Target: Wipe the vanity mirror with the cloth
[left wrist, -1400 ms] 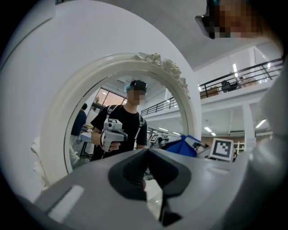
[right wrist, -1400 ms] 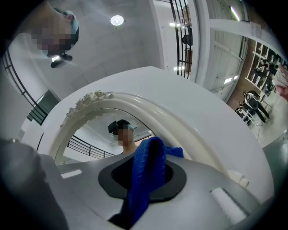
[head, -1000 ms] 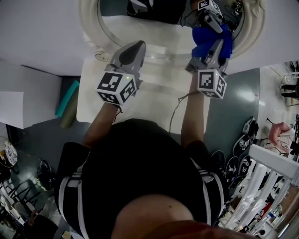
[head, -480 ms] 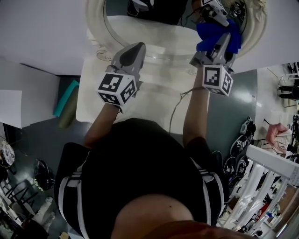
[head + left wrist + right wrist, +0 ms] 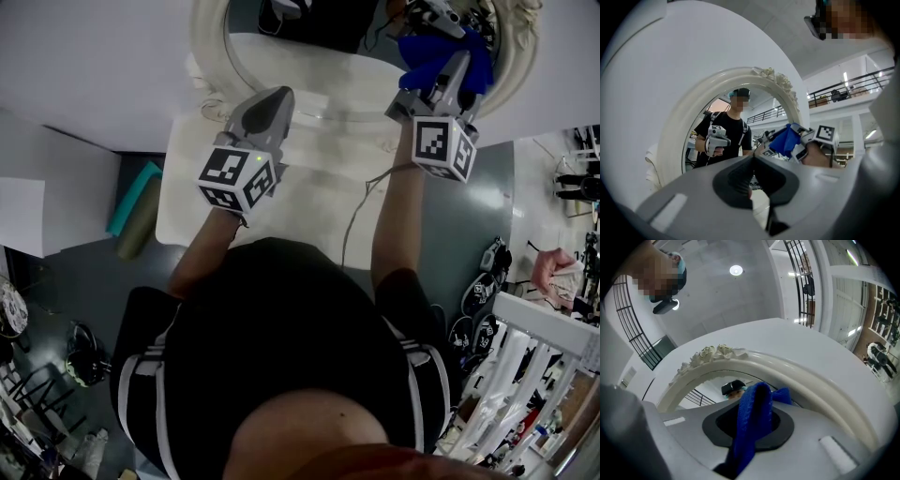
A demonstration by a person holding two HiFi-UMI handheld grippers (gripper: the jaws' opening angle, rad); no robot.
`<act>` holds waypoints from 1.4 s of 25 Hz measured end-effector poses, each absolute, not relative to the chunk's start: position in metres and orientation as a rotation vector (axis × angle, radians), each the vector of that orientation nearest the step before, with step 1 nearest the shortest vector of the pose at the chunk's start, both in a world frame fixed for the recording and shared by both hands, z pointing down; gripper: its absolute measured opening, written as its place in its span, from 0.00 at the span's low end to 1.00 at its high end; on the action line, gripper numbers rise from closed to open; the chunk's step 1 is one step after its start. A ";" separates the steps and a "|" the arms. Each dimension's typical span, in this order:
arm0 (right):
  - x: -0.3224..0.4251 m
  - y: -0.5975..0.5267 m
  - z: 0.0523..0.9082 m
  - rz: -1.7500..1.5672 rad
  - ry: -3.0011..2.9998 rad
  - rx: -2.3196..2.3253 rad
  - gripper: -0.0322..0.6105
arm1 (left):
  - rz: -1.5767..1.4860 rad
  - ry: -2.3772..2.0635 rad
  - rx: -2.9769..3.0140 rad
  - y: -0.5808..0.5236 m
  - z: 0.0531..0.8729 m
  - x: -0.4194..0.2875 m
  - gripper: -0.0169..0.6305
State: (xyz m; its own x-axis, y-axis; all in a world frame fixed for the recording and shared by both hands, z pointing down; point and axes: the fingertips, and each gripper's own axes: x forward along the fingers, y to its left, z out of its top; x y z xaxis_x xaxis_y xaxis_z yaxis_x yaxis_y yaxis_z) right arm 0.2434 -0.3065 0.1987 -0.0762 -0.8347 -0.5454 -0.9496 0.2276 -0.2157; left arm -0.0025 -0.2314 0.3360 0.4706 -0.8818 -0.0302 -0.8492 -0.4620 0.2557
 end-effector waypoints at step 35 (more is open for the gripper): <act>0.099 -0.308 0.138 0.632 2.130 -1.645 0.11 | -0.290 -1.524 2.469 -0.214 0.338 -0.053 0.04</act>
